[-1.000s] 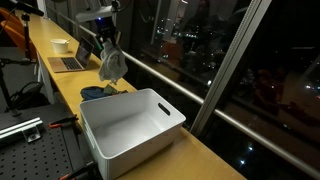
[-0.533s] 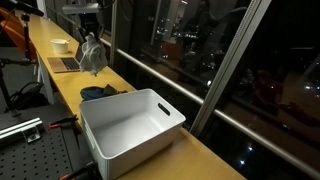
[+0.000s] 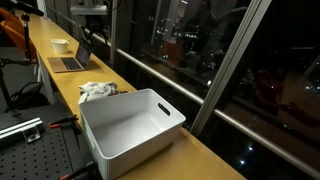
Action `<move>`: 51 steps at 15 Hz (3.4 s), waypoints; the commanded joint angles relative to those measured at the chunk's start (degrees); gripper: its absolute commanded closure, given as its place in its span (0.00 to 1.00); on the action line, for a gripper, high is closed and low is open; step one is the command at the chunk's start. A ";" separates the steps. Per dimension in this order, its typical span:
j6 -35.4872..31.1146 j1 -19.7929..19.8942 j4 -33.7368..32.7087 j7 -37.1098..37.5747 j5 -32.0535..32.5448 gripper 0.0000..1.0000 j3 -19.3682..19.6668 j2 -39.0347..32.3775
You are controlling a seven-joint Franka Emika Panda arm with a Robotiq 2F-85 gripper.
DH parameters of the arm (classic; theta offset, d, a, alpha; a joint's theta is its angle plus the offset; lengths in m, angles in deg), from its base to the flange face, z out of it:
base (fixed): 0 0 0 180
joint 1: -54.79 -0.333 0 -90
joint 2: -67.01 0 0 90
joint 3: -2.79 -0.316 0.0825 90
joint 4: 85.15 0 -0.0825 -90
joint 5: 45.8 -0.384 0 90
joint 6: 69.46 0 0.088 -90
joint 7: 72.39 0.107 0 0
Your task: Remove the items from the white basket, put them on the table and then put the items back in the white basket
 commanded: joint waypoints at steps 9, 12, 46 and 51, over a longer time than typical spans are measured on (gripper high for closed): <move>-12.75 5.22 4.71 -11.09 1.58 0.00 3.50 -4.63; -15.92 4.64 3.22 -9.66 4.45 0.00 4.01 -10.60; 1.45 7.77 -22.71 -11.67 -1.95 1.00 5.52 -29.22; 3.17 7.53 -21.55 -13.63 -2.02 0.58 5.30 -26.74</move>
